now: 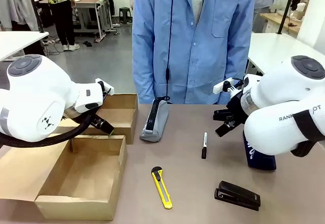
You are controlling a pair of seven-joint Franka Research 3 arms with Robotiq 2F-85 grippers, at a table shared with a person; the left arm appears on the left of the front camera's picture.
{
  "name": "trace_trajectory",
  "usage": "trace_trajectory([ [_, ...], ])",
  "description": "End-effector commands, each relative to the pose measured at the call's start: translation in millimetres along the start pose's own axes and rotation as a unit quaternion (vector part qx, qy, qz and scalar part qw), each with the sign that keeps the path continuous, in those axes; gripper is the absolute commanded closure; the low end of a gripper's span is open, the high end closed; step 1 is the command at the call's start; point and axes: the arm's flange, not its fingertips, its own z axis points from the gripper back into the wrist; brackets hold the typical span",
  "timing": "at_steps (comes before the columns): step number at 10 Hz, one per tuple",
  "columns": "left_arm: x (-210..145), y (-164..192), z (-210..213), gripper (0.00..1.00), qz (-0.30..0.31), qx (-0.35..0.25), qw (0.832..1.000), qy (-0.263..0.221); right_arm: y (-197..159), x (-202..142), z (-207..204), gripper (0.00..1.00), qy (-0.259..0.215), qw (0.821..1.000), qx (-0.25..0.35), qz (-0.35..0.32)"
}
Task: Place items inside the box.
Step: Pick up a Pencil pouch or Stapler and place it inside the Mailer Box closest to the robot.
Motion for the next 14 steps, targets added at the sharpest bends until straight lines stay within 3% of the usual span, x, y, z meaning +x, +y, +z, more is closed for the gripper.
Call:
trace_trajectory([
  [1, 0.0, 0.0, 0.0, 0.0, 0.0, 0.0, 1.0, 0.0, 0.0, 0.0, 0.0, 0.0, 0.0, 1.0, 0.0, 0.0],
  [14, 0.0, 0.0, 0.0, 0.0, 0.0, 0.0, 1.0, 0.0, 0.0, 0.0, 0.0, 0.0, 0.0, 1.0, 0.0, 0.0],
])
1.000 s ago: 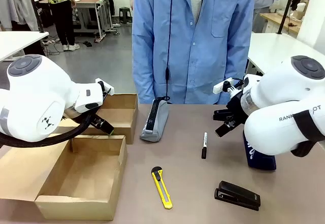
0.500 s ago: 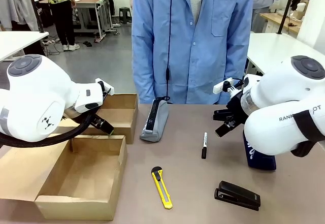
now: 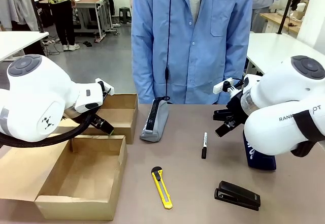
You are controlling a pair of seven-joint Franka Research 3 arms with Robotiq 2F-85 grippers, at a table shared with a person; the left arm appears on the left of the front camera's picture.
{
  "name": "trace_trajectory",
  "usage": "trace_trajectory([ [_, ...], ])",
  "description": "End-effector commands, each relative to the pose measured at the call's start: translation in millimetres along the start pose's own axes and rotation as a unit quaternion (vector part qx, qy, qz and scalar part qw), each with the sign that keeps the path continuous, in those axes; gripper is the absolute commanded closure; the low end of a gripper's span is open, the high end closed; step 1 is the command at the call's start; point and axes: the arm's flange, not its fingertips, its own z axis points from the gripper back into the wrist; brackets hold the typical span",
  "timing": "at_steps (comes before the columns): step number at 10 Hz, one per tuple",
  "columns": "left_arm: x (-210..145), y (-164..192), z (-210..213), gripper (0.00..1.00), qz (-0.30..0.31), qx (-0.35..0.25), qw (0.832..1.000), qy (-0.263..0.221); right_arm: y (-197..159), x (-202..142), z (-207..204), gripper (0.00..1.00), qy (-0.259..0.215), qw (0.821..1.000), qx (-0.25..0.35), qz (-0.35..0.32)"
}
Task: Place items inside the box.
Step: Pick up a Pencil pouch or Stapler and place it inside the Mailer Box closest to the robot.
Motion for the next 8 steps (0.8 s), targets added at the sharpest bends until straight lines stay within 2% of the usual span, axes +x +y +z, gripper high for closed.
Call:
trace_trajectory([
  [1, 0.0, 0.0, 0.0, 0.0, 0.0, 0.0, 1.0, 0.0, -0.1, 0.1, 0.1, 0.0, 0.0, 1.0, 0.0, 0.0],
  [2, 0.0, 0.0, 0.0, 0.0, 0.0, 0.0, 1.0, 0.0, 0.0, 0.0, 0.0, 0.0, 0.0, 1.0, 0.0, 0.0],
  [3, -4.5, -5.0, 25.2, 0.0, -0.068, -0.05, 0.996, -0.005, -5.2, 7.1, 17.2, 0.0, -0.019, 1.0, 0.016, 0.009],
  [4, -7.5, -9.3, 59.1, 0.0, -0.082, -0.089, 0.992, -0.022, -18.5, 11.6, 46.6, 0.0, -0.013, 0.997, 0.072, -0.01],
  [5, -14.8, -4.6, 107.4, 0.0, -0.054, -0.12, 0.99, -0.043, -41.9, 10.5, 90.8, 0.0, 0.029, 0.987, 0.138, -0.072],
  [6, -23.8, 4.0, 147.5, 0.0, -0.008, -0.139, 0.989, -0.042, -69.0, 4.2, 127.9, 0.0, 0.054, 0.97, 0.172, -0.164],
  [7, -35.7, 20.9, 178.7, 0.0, 0.066, -0.154, 0.985, -0.031, -104.3, -10.8, 159.7, 0.0, 0.046, 0.945, 0.207, -0.248],
  [8, -51.6, 43.5, 199.6, 0.0, 0.123, -0.17, 0.976, -0.058, -142.3, -37.3, 183.2, 0.0, 0.006, 0.915, 0.245, -0.32],
])
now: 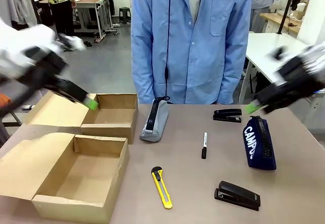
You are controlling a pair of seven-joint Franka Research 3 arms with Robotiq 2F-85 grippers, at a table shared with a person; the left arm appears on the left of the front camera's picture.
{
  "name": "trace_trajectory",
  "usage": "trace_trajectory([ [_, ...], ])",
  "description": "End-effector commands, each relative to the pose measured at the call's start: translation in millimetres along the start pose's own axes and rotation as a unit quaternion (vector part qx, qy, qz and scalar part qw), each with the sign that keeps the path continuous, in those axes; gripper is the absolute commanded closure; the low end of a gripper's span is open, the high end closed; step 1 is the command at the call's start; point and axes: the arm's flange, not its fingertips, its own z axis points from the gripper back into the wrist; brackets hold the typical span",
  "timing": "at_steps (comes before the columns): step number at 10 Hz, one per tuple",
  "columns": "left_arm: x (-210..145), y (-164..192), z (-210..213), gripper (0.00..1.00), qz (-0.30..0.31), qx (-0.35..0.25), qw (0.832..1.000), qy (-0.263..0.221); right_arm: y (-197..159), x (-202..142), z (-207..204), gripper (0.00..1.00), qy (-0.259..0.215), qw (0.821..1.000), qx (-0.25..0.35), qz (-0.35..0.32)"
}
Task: Place items inside the box.
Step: Pick up a Pencil pouch or Stapler and place it inside the Mailer Box closest to the robot.
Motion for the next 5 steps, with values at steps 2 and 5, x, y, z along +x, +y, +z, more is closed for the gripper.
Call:
trace_trajectory([
  [2, -92.2, 69.2, 84.0, 0.0, 0.157, -0.108, 0.973, -0.127, -110.7, -46.0, 117.4, 0.0, -0.129, 0.962, 0.142, -0.193],
  [5, -194.7, 165.2, 119.6, 0.0, 0.313, -0.219, 0.873, -0.303, -205.1, -127.9, 152.4, 0.0, -0.234, 0.895, 0.209, -0.317],
])
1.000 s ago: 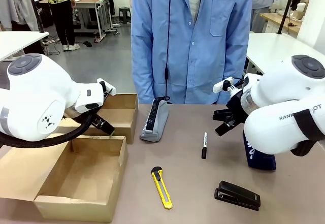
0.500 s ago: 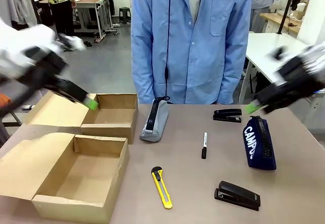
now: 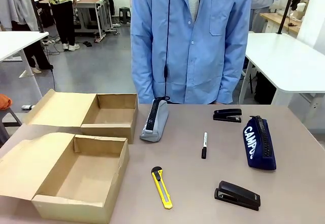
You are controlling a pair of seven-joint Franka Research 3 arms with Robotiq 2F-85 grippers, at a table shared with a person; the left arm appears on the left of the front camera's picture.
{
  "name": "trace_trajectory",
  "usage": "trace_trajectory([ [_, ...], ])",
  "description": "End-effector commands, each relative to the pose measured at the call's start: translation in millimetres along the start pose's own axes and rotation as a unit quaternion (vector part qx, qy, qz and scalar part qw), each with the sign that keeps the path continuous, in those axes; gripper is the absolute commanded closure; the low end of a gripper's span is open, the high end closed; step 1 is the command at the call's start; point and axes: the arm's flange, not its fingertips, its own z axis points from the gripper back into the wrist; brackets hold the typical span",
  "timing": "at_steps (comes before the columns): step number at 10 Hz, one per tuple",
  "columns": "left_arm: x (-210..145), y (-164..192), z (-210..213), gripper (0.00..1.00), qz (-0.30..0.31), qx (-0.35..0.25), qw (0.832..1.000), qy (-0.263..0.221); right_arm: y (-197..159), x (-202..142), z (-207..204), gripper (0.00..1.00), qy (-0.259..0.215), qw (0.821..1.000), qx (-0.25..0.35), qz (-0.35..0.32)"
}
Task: Place items inside the box.
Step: Pick up a Pencil pouch or Stapler and place it inside the Mailer Box closest to the robot.
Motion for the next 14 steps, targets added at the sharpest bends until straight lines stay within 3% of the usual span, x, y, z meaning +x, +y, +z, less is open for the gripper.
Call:
trace_trajectory([
  [1, -49.9, 57.2, -4.6, 0.0, 0.101, -0.094, 0.981, -0.136, -31.8, 2.7, -7.7, 0.0, -0.054, 0.997, 0.042, -0.024],
  [2, -63.2, 72.7, -14.3, 0.0, 0.156, -0.099, 0.969, -0.163, -40.5, -2.9, -8.1, 0.0, -0.082, 0.996, 0.03, -0.024],
  [3, -68.3, 82.6, -24.8, 0.0, 0.214, -0.055, 0.958, -0.184, -29.4, -0.2, 13.2, 0.0, -0.037, 0.999, 0.017, -0.036],
  [4, -23.7, 73.5, 46.4, 0.0, 0.122, -0.059, 0.984, -0.117, -29.4, -0.2, 13.2, 0.0, -0.037, 0.999, 0.017, -0.036],
  [9, -23.7, 73.5, 46.4, 0.0, 0.122, -0.059, 0.984, -0.117, -28.5, -1.4, 9.4, 0.0, -0.033, 0.999, 0.01, -0.04],
  [10, -23.7, 73.5, 46.4, 0.0, 0.122, -0.059, 0.984, -0.117, -2.0, -5.0, -18.3, 0.0, -0.02, 0.999, -0.038, -0.021],
  [12, -23.7, 73.5, 46.4, 0.0, 0.122, -0.059, 0.984, -0.117, 80.2, -17.4, -103.6, 0.0, 0.053, 0.986, -0.119, 0.1],
  [13, -23.7, 73.5, 46.4, 0.0, 0.122, -0.059, 0.984, -0.117, 94.8, -19.2, -125.4, 0.0, 0.087, 0.971, -0.176, 0.138],
  [14, -23.7, 73.5, 46.4, 0.0, 0.122, -0.059, 0.984, -0.117, 80.1, -8.5, -99.1, 0.0, 0.066, 0.979, -0.161, 0.101],
])
